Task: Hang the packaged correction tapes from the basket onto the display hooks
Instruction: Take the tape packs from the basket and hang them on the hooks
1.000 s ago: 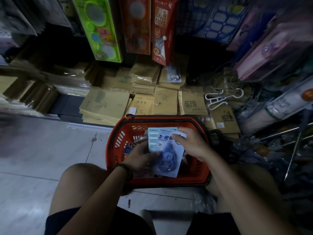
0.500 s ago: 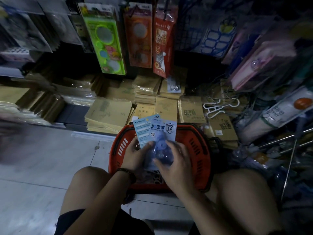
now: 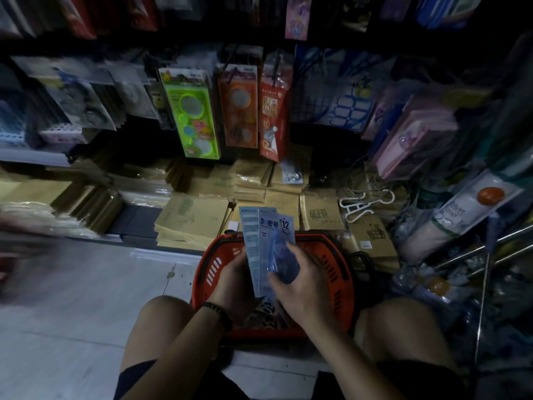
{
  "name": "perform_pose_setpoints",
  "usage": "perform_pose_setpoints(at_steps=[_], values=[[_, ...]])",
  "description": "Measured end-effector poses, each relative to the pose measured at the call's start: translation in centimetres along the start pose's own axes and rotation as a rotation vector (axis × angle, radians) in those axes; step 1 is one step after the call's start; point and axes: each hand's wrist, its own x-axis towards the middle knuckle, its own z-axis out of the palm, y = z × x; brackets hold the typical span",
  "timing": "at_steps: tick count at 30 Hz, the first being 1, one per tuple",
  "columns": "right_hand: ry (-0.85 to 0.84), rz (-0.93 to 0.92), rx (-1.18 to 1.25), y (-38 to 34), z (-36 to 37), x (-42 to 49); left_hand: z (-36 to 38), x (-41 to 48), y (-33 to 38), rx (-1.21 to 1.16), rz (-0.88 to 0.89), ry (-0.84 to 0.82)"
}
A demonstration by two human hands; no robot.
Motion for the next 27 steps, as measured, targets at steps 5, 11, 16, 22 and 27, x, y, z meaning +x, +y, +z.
perform_pose_setpoints(at_steps=[5,11,16,22,27], values=[[-0.057,-0.029,0.177,-3.1,-4.5,0.8,4.3,-3.9,2.2,0.152,0.009,-0.145],[-0.035,-0.084,0.275,-6.0,-10.3,0.8,8.7,-4.5,5.4,0.353,0.044,-0.252],[0.123,-0.148,0.305,-8.1,-15.1,2.6,12.2,-3.8,9.4,0.381,0.185,-0.061],[0.238,-0.225,0.242,-10.3,-20.7,5.4,18.7,-5.1,13.7,0.435,0.479,-0.025],[0.318,-0.329,-0.014,-12.6,-24.5,7.8,23.4,-6.0,16.8,0.452,0.569,-0.142]])
